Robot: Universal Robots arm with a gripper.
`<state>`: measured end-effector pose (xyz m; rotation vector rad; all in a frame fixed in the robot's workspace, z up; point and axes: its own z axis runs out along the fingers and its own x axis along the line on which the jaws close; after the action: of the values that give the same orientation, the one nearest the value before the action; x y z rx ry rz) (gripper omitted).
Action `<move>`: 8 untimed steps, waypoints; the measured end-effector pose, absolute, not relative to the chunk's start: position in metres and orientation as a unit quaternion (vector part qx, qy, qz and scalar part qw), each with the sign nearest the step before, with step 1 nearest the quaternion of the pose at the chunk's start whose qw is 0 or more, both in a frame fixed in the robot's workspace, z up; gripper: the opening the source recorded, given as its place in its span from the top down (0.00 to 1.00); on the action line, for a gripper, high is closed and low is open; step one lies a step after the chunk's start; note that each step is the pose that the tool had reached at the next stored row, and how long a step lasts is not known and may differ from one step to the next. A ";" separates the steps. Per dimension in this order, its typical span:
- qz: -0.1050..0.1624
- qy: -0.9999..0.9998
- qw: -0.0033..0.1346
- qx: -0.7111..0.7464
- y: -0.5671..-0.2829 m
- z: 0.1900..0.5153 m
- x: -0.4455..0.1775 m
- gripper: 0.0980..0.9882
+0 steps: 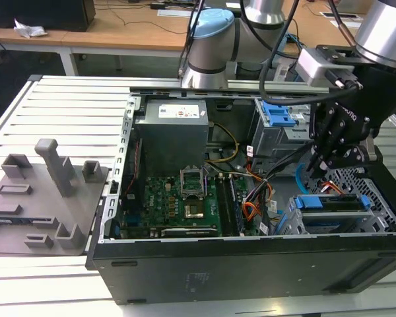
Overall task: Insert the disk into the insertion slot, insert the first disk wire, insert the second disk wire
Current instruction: 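Insert the second disk wire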
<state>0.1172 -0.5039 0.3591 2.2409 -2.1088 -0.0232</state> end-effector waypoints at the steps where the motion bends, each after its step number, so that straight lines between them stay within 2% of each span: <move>1: -0.008 -0.685 0.032 0.728 -0.506 0.359 0.117 0.93; 8: -0.008 -0.685 0.032 0.728 -0.519 0.359 0.117 0.93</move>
<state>0.1173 -0.5194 0.3590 2.2412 -2.1087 -0.0233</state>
